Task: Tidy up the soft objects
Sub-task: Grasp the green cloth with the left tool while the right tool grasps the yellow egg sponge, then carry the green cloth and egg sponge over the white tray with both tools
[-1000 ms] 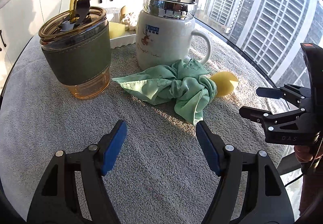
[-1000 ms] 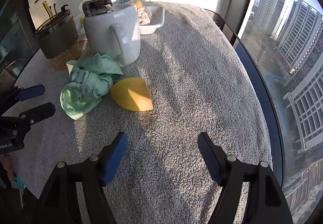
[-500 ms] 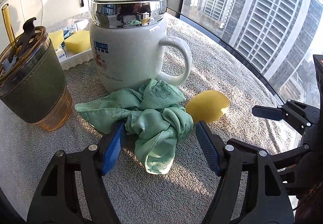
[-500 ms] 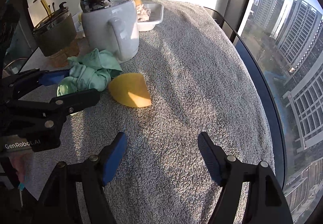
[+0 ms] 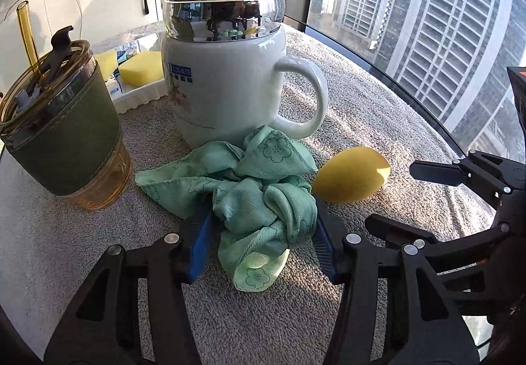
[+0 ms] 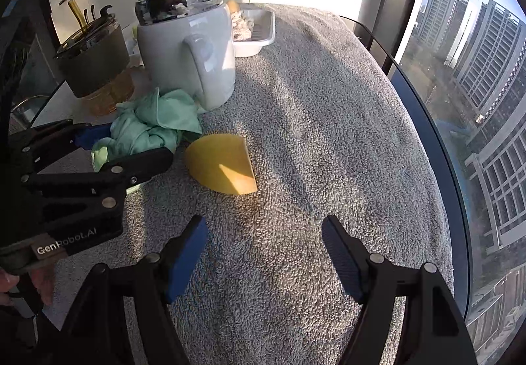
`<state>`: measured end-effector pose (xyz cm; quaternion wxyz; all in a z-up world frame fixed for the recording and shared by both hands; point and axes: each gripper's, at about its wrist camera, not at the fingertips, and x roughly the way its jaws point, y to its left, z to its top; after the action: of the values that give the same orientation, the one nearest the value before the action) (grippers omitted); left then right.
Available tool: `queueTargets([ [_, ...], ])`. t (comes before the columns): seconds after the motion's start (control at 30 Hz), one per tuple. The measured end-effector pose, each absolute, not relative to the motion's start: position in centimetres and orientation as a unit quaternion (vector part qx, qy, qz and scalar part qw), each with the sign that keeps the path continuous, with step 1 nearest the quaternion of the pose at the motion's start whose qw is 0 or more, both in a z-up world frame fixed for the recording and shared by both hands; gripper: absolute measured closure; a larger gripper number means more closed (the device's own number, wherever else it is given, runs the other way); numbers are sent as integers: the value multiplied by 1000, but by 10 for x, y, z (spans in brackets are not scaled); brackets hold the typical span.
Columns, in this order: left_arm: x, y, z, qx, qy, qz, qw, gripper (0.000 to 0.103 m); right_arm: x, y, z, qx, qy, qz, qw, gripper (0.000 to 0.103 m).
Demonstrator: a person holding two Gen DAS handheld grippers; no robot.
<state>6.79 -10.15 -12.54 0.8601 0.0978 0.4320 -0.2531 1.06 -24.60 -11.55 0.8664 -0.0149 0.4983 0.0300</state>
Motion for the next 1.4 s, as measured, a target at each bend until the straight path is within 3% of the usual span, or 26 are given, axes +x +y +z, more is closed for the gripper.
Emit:
queueTargets([
  [0.3, 72, -76, -122, 70, 438, -237, 865, 53, 51, -238, -124, -4, 488, 47, 872, 29],
  [0.4, 73, -71, -119, 68, 434, -234, 867, 53, 59, -235, -125, 2, 484, 55, 874, 46],
  [0.43, 71, -70, -119, 68, 434, -232, 868, 53, 59, -233, -123, 6, 483, 63, 873, 62],
  [1.0, 67, -15, -118, 65, 436, -183, 879, 53, 20, -234, -98, -14, 482, 55, 874, 64],
  [1.4, 79, 58, -119, 36, 438, -104, 892, 53, 44, -268, -103, 0, 491, 9, 871, 63],
])
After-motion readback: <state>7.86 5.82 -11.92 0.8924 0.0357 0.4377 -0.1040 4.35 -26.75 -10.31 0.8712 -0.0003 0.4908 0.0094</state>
